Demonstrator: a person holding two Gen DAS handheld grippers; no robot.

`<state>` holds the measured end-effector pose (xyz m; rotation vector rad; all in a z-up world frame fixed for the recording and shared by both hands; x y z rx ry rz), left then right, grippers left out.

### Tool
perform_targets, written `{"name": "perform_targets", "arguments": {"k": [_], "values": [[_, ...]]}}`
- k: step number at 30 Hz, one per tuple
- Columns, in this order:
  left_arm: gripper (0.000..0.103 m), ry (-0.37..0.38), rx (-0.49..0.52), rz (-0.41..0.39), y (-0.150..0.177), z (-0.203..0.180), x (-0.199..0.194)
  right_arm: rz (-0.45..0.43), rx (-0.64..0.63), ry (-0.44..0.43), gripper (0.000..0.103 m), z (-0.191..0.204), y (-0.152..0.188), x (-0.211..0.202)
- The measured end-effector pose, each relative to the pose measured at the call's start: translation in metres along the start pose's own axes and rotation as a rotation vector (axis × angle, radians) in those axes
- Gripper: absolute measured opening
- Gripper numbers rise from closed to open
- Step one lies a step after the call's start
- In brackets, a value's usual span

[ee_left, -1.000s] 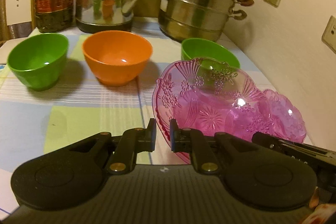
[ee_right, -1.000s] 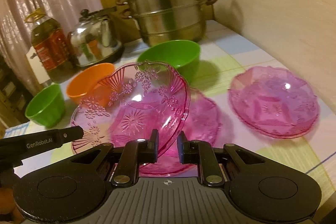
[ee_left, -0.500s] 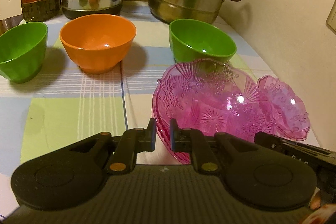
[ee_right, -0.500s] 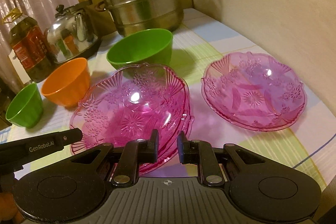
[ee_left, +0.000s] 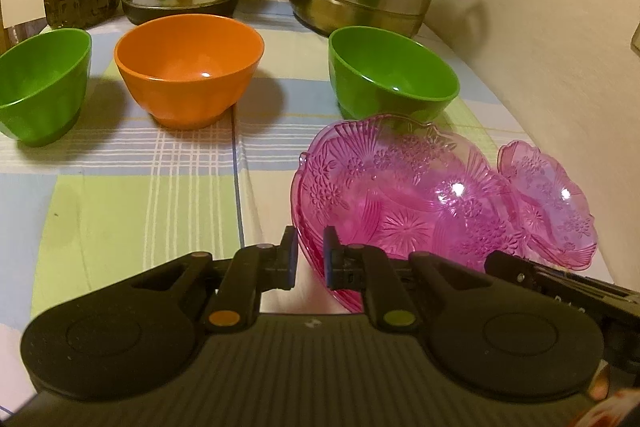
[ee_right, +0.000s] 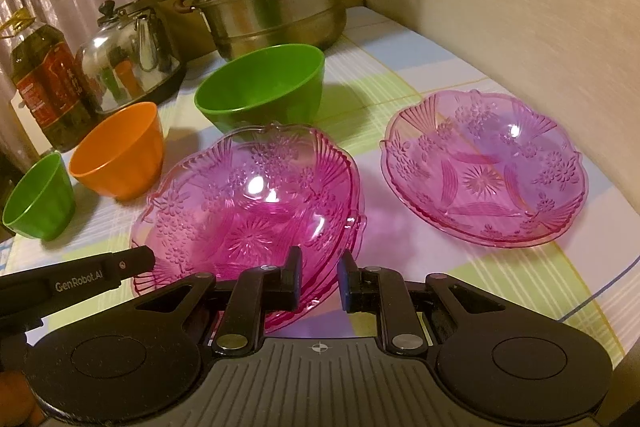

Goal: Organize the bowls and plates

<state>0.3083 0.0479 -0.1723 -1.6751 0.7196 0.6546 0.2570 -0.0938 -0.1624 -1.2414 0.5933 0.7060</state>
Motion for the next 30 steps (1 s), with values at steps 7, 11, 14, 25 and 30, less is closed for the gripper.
{"name": "perform_targets", "arguments": {"k": [7,11,14,25,30], "values": [[0.015,-0.014,-0.008,0.001,0.0,0.001,0.001,-0.006,-0.015,0.02,0.033,0.002,-0.001,0.003],[0.022,-0.033,-0.011,-0.022,-0.002,0.004,-0.002,-0.045,0.018,0.022,0.055,-0.002,-0.008,0.0],[0.022,-0.032,-0.021,-0.034,-0.005,0.006,-0.004,-0.054,0.021,0.016,0.055,-0.002,-0.01,-0.002],[0.022,-0.01,-0.036,-0.064,-0.008,0.001,-0.015,-0.056,0.024,0.012,0.055,-0.004,-0.01,-0.007],[0.022,0.0,-0.014,-0.082,-0.008,-0.008,-0.022,-0.082,0.018,0.012,0.055,-0.008,-0.012,-0.015]]}}
Point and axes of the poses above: each gripper's, at about its wrist camera, not at the fingertips, and x roughly the way its jaws point, z to its left, y to its underside, the point moved 10 cm from there along x, roughly the way its jaws point, and after that the axes turned 1 degree about -x, right-handed, at the moved point
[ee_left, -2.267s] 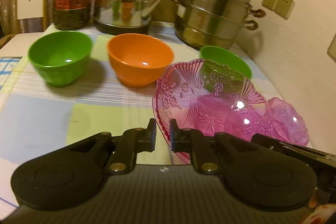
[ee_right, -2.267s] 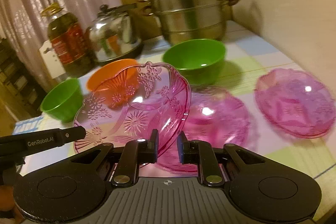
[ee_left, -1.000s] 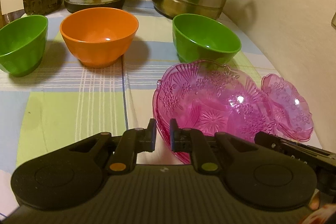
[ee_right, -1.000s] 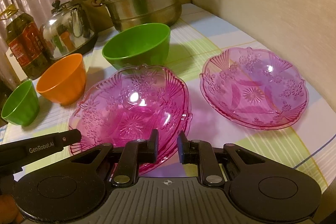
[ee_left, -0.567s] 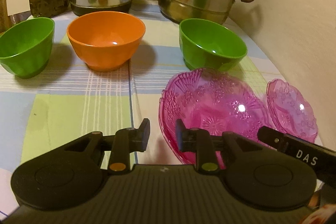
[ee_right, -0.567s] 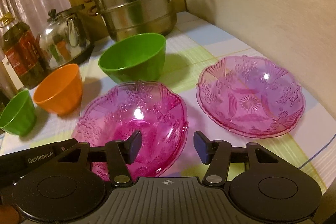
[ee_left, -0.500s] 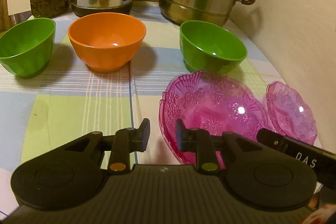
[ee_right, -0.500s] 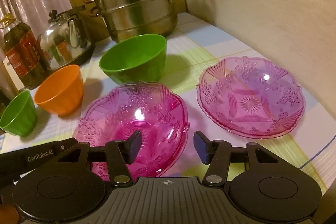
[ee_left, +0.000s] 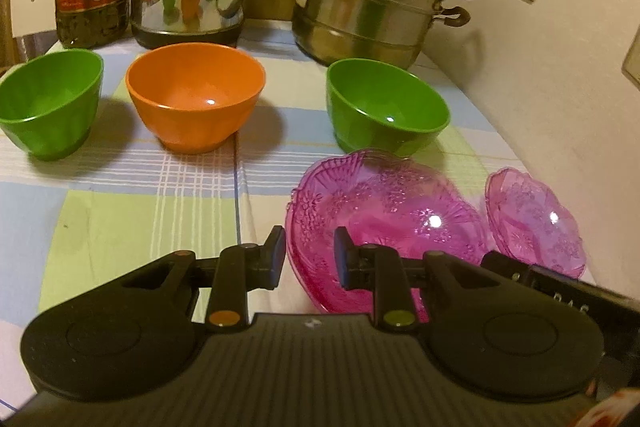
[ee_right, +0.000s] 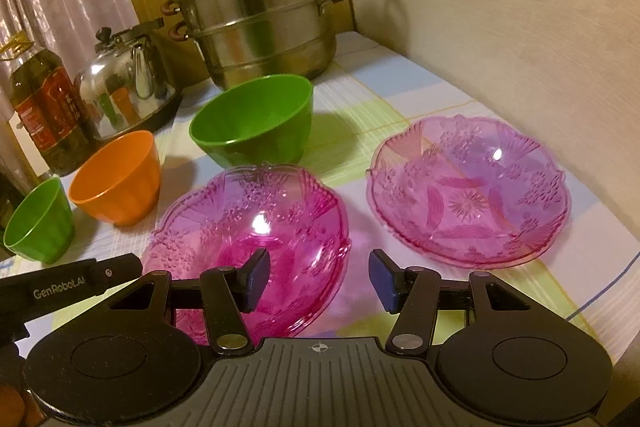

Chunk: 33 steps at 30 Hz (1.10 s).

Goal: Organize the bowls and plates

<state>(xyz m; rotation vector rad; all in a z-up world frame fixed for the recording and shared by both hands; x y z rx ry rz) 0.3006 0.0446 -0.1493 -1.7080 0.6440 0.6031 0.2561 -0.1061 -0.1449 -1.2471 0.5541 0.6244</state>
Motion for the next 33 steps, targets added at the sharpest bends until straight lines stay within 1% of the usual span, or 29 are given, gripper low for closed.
{"name": "perform_targets", "arguments": {"k": [4,10,14,17,22,25,30,33], "values": [[0.022,0.039,0.021,0.004,0.003,-0.015,-0.004,-0.018,0.012,0.017,0.055,-0.013,-0.004,-0.005],[0.022,0.083,0.073,-0.005,0.004,-0.044,-0.009,-0.051,0.043,0.069,0.055,-0.046,-0.012,-0.017],[0.022,0.084,0.122,-0.024,0.003,-0.067,-0.012,-0.066,0.057,0.122,0.055,-0.073,-0.014,-0.029],[0.022,0.112,0.1,-0.01,0.007,-0.083,-0.009,-0.069,0.1,0.142,0.055,-0.096,-0.017,-0.037],[0.022,0.157,0.089,0.016,0.016,-0.117,-0.002,-0.097,0.137,0.173,0.055,-0.125,-0.026,-0.051],[0.022,0.171,0.091,0.03,0.023,-0.136,0.002,-0.109,0.149,0.187,0.055,-0.14,-0.029,-0.057],[0.022,0.192,0.096,0.035,0.03,-0.159,0.009,-0.114,0.168,0.191,0.055,-0.163,-0.033,-0.056],[0.022,0.198,0.092,0.049,0.034,-0.168,0.015,-0.1,0.19,0.179,0.055,-0.175,-0.032,-0.052]]}}
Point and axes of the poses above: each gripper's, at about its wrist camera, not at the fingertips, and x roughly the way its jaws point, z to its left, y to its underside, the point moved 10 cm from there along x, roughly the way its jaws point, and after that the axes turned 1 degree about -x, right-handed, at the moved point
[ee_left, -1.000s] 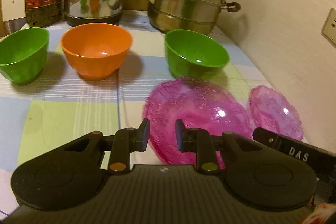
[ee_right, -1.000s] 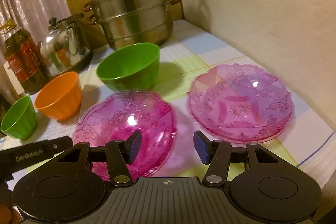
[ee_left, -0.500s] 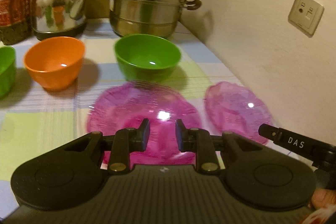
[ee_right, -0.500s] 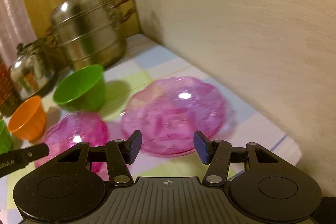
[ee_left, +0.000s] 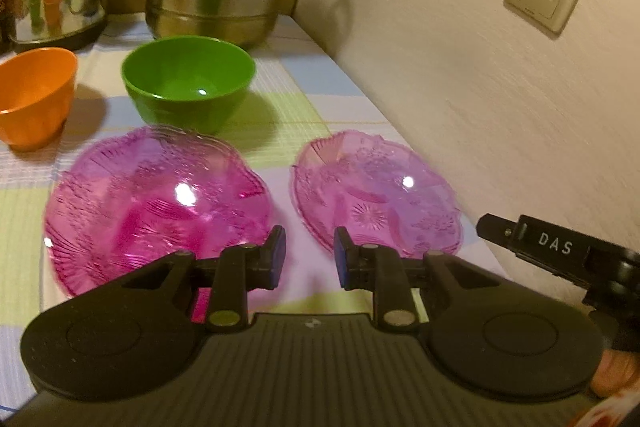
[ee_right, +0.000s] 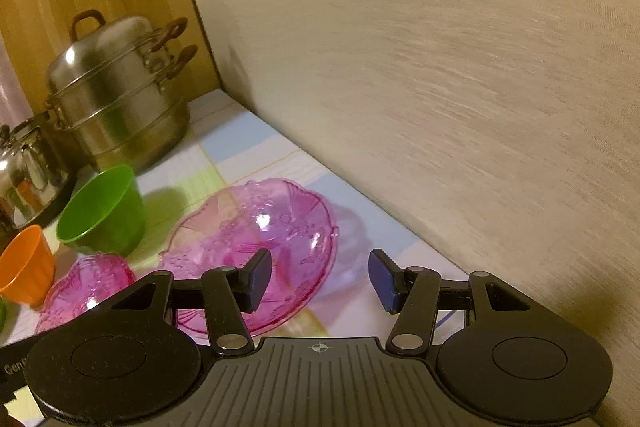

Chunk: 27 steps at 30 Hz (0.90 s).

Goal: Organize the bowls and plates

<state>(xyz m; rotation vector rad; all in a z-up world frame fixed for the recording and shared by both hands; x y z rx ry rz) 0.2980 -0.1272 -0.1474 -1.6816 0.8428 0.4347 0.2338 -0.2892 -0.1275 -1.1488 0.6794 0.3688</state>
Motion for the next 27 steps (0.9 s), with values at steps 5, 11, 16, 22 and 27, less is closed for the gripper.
{"name": "perform_targets", "arguments": {"k": [5,11,16,22,27], "values": [[0.022,-0.003,-0.036,0.012,0.005,-0.004,0.014,0.034,0.041,-0.032,0.055,-0.007,0.001,0.01],[0.022,-0.002,-0.073,0.022,0.008,-0.005,0.025,0.045,0.055,-0.053,0.055,-0.006,0.0,0.023],[0.022,-0.006,-0.089,0.036,0.01,-0.007,0.038,0.054,0.074,-0.051,0.055,-0.01,0.0,0.033],[0.022,-0.02,-0.098,0.046,0.013,-0.007,0.047,0.085,0.113,-0.057,0.052,-0.016,0.006,0.048],[0.022,-0.029,-0.123,0.047,0.013,-0.006,0.053,0.113,0.116,-0.065,0.04,-0.017,0.01,0.058]]}}
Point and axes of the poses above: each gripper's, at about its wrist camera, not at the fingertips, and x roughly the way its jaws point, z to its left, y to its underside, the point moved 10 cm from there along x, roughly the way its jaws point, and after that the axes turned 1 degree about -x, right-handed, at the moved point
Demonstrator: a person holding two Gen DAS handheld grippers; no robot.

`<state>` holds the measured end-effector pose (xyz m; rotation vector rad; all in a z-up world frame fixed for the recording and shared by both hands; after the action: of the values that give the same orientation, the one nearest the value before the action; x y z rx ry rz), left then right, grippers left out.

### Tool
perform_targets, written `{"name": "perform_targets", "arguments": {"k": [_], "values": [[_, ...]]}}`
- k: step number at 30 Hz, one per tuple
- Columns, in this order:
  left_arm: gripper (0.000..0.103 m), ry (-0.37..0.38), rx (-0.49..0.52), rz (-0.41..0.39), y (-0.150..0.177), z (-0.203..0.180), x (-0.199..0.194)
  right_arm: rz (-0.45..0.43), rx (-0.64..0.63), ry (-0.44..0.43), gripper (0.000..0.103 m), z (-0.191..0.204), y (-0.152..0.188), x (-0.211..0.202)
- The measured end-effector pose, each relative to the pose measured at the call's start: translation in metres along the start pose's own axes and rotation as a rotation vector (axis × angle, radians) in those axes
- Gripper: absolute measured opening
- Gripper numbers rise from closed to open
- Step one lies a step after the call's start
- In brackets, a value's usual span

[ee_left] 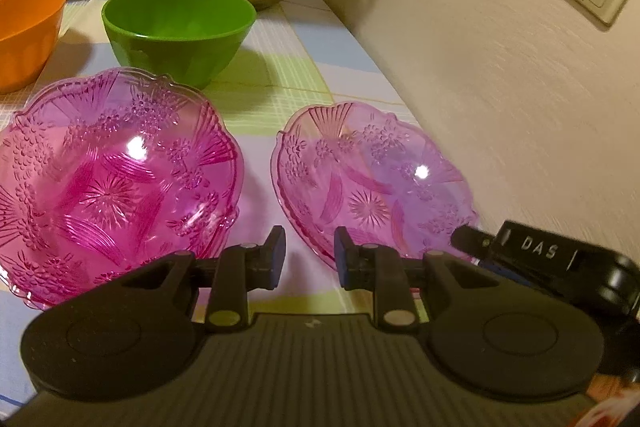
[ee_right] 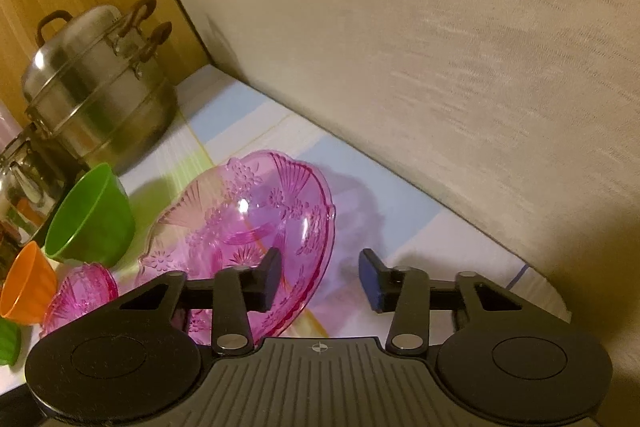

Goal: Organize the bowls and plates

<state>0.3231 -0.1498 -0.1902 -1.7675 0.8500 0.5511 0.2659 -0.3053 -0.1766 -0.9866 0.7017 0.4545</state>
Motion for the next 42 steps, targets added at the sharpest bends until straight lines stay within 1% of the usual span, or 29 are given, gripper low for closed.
{"name": "perform_targets", "arguments": {"k": [5,7,9,13,15,25,37,42], "values": [[0.022,0.009,-0.03,0.008,0.0,-0.002,0.008,0.035,0.011,-0.005,0.031,-0.001,0.004,0.007],[0.022,0.006,-0.038,0.013,0.001,-0.001,0.011,0.041,0.001,-0.008,0.022,0.001,0.005,0.008],[0.022,0.001,-0.043,0.012,0.002,0.0,0.013,0.039,-0.002,-0.015,0.017,0.002,0.006,0.008],[0.021,0.005,-0.041,0.013,0.002,0.001,0.014,0.037,-0.005,-0.018,0.013,0.003,0.007,0.008],[0.019,0.011,-0.037,0.013,0.001,0.0,0.014,0.037,-0.011,-0.016,0.013,0.003,0.007,0.008],[0.019,0.016,-0.03,0.002,-0.003,-0.001,0.007,0.026,-0.042,-0.009,0.013,0.01,0.007,0.002],[0.019,0.019,-0.022,-0.016,-0.005,-0.001,-0.019,-0.029,-0.104,-0.023,0.013,0.021,0.008,-0.018],[0.019,0.018,-0.025,-0.025,-0.005,0.002,-0.031,-0.034,-0.119,-0.036,0.013,0.027,0.011,-0.029]]}}
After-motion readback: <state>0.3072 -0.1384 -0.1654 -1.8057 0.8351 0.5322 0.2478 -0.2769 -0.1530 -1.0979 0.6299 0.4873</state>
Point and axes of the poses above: each gripper's, at about its wrist camera, not at the fingertips, and x roughly the way its jaws point, z to its left, y to its underside, the point moved 10 cm from there along x, roughly the way its jaws point, and after that the axes turned 1 degree about -x, right-handed, at the moved point
